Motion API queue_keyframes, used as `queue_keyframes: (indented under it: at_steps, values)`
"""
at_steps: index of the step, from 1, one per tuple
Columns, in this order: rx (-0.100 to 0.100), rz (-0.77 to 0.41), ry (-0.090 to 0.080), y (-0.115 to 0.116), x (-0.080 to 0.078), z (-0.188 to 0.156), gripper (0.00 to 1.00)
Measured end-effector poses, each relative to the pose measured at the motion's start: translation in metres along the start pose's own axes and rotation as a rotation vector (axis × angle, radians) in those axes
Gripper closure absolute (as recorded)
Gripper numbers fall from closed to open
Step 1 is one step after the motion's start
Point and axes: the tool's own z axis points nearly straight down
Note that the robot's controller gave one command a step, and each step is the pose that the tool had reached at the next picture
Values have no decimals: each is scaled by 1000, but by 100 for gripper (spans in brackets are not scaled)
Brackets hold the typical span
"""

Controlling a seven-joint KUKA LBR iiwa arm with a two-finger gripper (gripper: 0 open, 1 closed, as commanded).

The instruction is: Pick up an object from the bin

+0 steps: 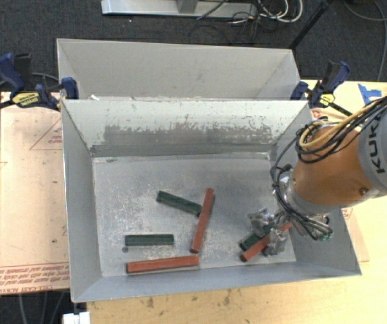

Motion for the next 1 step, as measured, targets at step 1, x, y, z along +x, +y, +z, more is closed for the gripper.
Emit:
queue_keyframes:
  at_steps: [1]
  values:
    - [-2,-13,4,8,-5,-49,100]
